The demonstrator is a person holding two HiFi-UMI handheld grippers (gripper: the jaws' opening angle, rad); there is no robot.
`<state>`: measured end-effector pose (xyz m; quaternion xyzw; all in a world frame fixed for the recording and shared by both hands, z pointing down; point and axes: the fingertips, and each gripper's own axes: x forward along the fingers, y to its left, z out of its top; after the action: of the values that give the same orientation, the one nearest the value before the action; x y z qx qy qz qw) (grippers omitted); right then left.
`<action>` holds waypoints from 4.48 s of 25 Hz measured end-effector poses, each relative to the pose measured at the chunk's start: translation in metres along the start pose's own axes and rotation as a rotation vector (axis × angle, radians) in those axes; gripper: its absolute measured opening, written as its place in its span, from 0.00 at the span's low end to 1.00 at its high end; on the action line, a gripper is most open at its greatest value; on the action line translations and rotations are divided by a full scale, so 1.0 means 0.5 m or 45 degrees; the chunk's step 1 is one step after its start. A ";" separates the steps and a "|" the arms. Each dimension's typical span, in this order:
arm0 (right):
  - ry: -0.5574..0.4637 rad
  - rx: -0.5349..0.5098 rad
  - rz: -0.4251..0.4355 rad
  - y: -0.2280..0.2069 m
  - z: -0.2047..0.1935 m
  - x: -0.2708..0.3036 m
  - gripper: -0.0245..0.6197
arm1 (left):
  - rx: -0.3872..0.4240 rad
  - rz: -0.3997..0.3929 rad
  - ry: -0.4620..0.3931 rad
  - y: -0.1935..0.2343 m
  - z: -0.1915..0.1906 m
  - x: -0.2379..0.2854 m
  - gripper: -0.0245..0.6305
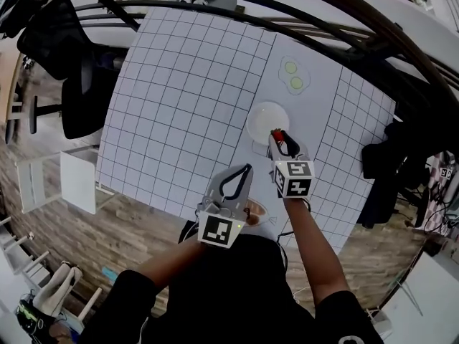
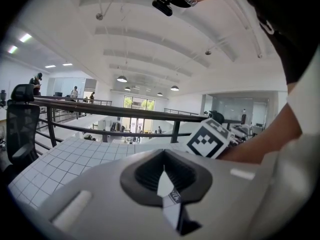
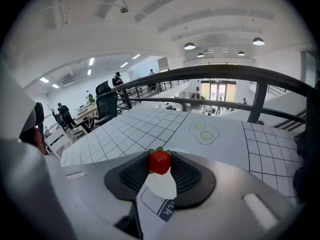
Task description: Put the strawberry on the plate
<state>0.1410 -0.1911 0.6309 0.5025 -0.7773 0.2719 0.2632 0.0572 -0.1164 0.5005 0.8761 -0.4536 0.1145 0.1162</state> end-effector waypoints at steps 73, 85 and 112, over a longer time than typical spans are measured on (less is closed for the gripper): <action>-0.191 0.096 0.075 0.157 0.061 -0.199 0.32 | -0.084 -0.015 0.000 0.051 0.023 -0.155 0.05; -0.418 0.092 0.022 0.252 0.103 -0.402 0.30 | -0.035 -0.149 -0.156 -0.024 0.136 -0.229 0.05; -0.801 0.098 -0.219 0.384 0.132 -0.628 0.04 | -0.036 -0.314 -0.302 -0.088 0.223 -0.343 0.05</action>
<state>0.0662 0.0304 0.3392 0.6352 -0.7644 0.1094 0.0131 0.0076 0.0059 0.3379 0.9308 -0.3549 -0.0111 0.0872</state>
